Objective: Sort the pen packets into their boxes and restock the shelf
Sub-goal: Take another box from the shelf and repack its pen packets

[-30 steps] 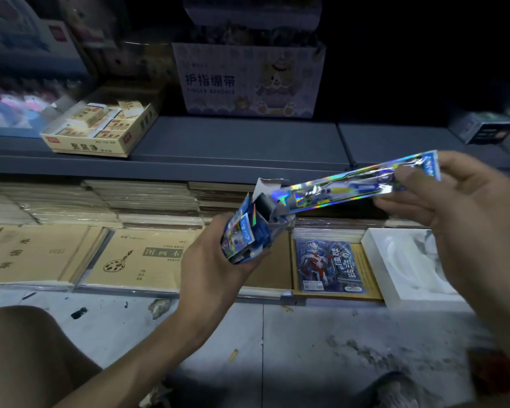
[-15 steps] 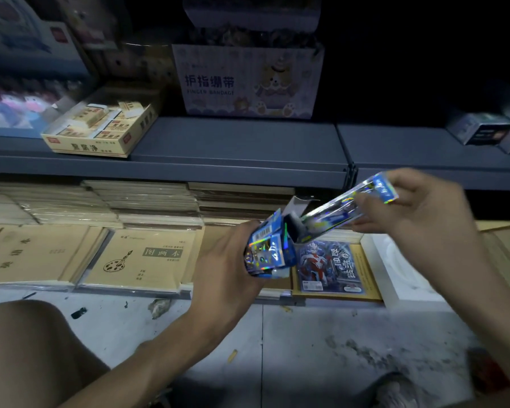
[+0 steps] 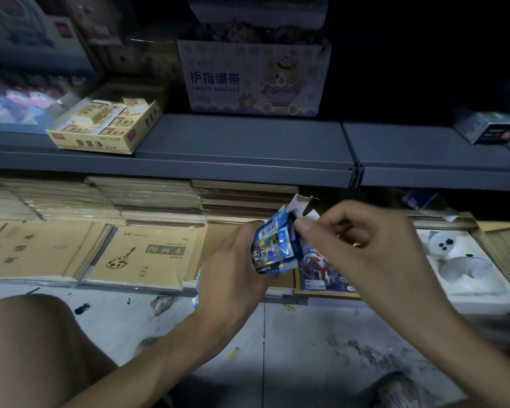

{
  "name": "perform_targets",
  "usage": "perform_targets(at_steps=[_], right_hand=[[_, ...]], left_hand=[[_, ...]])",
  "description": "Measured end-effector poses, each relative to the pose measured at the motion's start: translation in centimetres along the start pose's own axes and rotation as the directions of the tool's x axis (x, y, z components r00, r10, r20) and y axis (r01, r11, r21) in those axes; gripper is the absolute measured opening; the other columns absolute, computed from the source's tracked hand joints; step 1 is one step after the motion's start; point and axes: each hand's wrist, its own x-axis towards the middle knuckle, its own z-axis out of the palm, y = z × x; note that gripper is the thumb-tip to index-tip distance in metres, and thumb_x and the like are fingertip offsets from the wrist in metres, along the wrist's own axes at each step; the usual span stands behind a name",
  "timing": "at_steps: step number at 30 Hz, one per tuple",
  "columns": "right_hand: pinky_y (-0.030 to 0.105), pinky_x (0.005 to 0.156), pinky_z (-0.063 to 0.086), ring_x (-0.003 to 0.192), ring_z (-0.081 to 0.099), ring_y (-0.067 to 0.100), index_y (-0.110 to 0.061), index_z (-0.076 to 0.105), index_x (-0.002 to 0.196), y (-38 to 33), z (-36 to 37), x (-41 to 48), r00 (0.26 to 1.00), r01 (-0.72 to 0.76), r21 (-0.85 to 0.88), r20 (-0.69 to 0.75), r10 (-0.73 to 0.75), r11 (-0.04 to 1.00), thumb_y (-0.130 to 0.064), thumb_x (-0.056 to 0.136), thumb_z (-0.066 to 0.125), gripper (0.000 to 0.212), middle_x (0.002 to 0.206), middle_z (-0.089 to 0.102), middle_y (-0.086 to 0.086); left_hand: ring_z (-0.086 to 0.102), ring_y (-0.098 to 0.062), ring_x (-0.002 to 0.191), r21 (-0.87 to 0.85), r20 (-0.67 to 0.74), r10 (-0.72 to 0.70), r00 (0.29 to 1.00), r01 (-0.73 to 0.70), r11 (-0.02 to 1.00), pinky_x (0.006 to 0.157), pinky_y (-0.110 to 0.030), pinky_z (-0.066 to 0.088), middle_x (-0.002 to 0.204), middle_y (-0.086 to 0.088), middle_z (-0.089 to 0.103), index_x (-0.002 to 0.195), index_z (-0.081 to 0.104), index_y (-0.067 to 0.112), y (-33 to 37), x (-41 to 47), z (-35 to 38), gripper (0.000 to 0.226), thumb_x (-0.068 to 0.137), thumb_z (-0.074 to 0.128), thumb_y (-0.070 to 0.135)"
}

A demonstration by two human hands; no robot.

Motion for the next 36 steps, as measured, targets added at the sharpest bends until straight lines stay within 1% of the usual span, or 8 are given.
perform_targets(at_steps=[3, 6, 11, 16, 22, 28, 32, 36], right_hand=[[0.029, 0.052, 0.048, 0.052, 0.059, 0.009, -0.024, 0.069, 0.068, 0.2, 1.4, -0.9, 1.0, -0.006, -0.217, 0.016, 0.01, 0.976, -0.054, 0.067, 0.085, 0.034, 0.062, 0.065, -0.009], [0.027, 0.054, 0.048, 0.057, 0.062, 0.007, -0.03, 0.066, 0.067, 0.7, 2.0, -0.9, 1.0, -0.018, -0.287, 0.007, 0.021, 0.958, -0.045, 0.071, 0.086, 0.025, 0.064, 0.066, -0.018], [0.03, 0.059, 0.05, 0.058, 0.066, 0.014, -0.028, 0.072, 0.067, 0.9, 1.4, -0.4, 0.994, -0.095, -0.09, 0.049, 0.1, 0.991, -0.02, 0.08, 0.085, 0.021, 0.067, 0.07, -0.01], [0.024, 0.056, 0.047, 0.059, 0.064, 0.017, -0.024, 0.075, 0.066, 0.3, 0.6, -0.2, 0.996, -0.075, -0.002, 0.042, 0.075, 0.997, -0.013, 0.079, 0.086, 0.02, 0.066, 0.071, -0.004], [0.015, 0.051, 0.042, 0.055, 0.055, 0.011, -0.011, 0.073, 0.07, -0.5, -1.0, 0.0, 1.0, 0.017, 0.182, -0.022, -0.013, 0.983, -0.01, 0.078, 0.086, 0.015, 0.061, 0.066, 0.0], [0.033, 0.047, 0.047, 0.056, 0.066, 0.032, -0.008, 0.063, 0.078, -1.0, -1.4, -0.1, 0.982, 0.068, 0.368, -0.187, 0.002, 0.927, -0.01, 0.088, 0.07, 0.013, 0.061, 0.06, 0.006], [0.038, 0.051, 0.059, 0.064, 0.076, 0.027, -0.007, 0.068, 0.092, -1.4, 0.0, -0.3, 0.992, -0.07, 0.317, -0.08, 0.101, 0.946, -0.025, 0.089, 0.075, 0.019, 0.074, 0.077, -0.001], [0.034, 0.056, 0.063, 0.063, 0.077, 0.021, -0.008, 0.076, 0.084, -0.8, 0.4, -0.4, 0.991, -0.081, 0.272, -0.08, 0.106, 0.959, -0.011, 0.089, 0.078, 0.005, 0.074, 0.079, 0.004]], left_hand=[[0.067, -0.02, 0.082, 0.052, -0.012, 0.03, 0.999, -0.029, 0.998, 0.062, -0.037, 0.054, 0.098, 0.013, 0.069, 0.115, 0.056, 0.039, 0.0, 0.1, 0.0, 0.052, 0.068, 0.078, 0.036], [0.068, -0.022, 0.081, 0.123, 0.001, 0.066, 0.998, -0.066, 0.99, 0.059, -0.037, 0.052, 0.098, 0.01, 0.069, 0.117, 0.06, 0.032, -0.1, 0.1, 0.1, 0.053, 0.068, 0.082, 0.033], [0.067, -0.019, 0.078, 0.151, -0.027, 0.081, 0.996, -0.076, 0.986, 0.055, -0.027, 0.04, 0.096, 0.011, 0.069, 0.116, 0.059, 0.031, 0.0, 0.3, -0.1, 0.057, 0.066, 0.086, 0.036], [0.068, -0.018, 0.082, 0.182, -0.052, 0.092, 0.994, -0.081, 0.98, 0.056, -0.034, 0.053, 0.096, 0.012, 0.07, 0.117, 0.059, 0.034, 0.7, 0.5, -0.4, 0.061, 0.063, 0.087, 0.04], [0.065, -0.014, 0.082, 0.113, -0.099, 0.043, 0.994, -0.032, 0.993, 0.057, -0.033, 0.053, 0.097, 0.015, 0.071, 0.113, 0.054, 0.039, 0.8, 0.8, -1.0, 0.06, 0.064, 0.088, 0.042], [0.063, -0.013, 0.085, 0.064, -0.102, 0.024, 0.995, -0.018, 0.998, 0.061, -0.03, 0.05, 0.1, 0.015, 0.071, 0.113, 0.053, 0.041, 0.9, 1.0, -1.4, 0.056, 0.067, 0.086, 0.044], [0.066, -0.017, 0.083, 0.072, -0.087, 0.042, 0.995, -0.036, 0.997, 0.061, -0.034, 0.053, 0.098, 0.014, 0.071, 0.111, 0.055, 0.038, 0.7, 0.7, -1.1, 0.054, 0.067, 0.087, 0.042], [0.06, -0.01, 0.083, 0.083, -0.073, 0.043, 0.996, -0.036, 0.996, 0.058, -0.026, 0.044, 0.095, 0.016, 0.069, 0.111, 0.055, 0.038, 0.8, 0.5, -0.8, 0.058, 0.063, 0.089, 0.04]])
